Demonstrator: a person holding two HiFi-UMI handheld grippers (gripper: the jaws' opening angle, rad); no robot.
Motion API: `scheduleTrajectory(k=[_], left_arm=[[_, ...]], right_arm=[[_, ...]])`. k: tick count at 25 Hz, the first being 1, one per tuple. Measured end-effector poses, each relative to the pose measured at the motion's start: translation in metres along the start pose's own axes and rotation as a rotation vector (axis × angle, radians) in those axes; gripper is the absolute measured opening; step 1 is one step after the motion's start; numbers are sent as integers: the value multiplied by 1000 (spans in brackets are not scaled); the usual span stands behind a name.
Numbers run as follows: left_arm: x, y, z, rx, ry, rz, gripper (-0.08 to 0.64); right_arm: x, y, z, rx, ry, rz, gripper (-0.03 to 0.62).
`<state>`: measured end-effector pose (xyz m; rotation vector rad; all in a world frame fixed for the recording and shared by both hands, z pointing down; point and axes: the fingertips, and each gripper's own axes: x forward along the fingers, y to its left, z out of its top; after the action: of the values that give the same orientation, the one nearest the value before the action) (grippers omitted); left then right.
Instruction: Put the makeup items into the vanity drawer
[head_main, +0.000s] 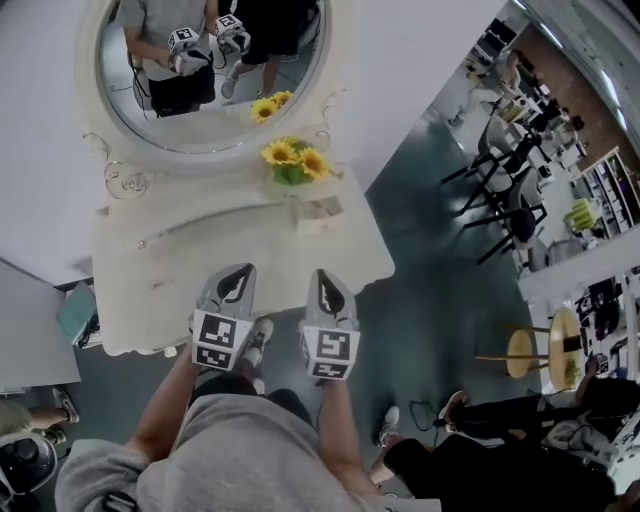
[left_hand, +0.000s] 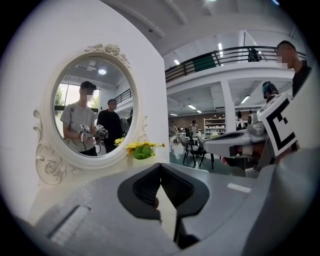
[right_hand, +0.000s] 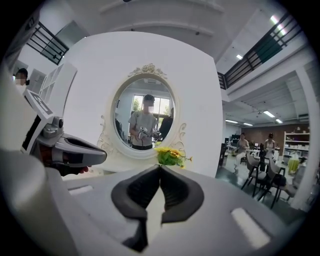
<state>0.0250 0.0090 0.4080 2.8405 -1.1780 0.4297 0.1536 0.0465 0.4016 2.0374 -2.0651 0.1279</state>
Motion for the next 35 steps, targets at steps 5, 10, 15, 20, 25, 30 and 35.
scheduleTrajectory(k=[5, 10, 15, 20, 25, 30, 35], left_arm=[[-14, -4, 4, 1, -10, 18, 11], [-29, -6, 10, 3, -27, 38, 11], [-57, 3, 7, -4, -31, 86, 11], [-92, 18, -4, -16, -15, 153, 11], [-123, 43, -16, -33, -10, 233, 11], [-158, 75, -26, -56, 12, 326, 11], [-193, 113, -48, -94, 60, 411, 11]], right_arm=[[-15, 3, 3, -9, -8, 14, 6], [-25, 11, 8, -17, -33, 34, 6], [-35, 35, 14, -32, -45, 82, 6], [-40, 72, 21, -47, -51, 160, 6], [-35, 116, 23, -66, -58, 249, 6], [-26, 168, 30, -81, -58, 360, 6], [-12, 227, 27, -90, -29, 466, 6]])
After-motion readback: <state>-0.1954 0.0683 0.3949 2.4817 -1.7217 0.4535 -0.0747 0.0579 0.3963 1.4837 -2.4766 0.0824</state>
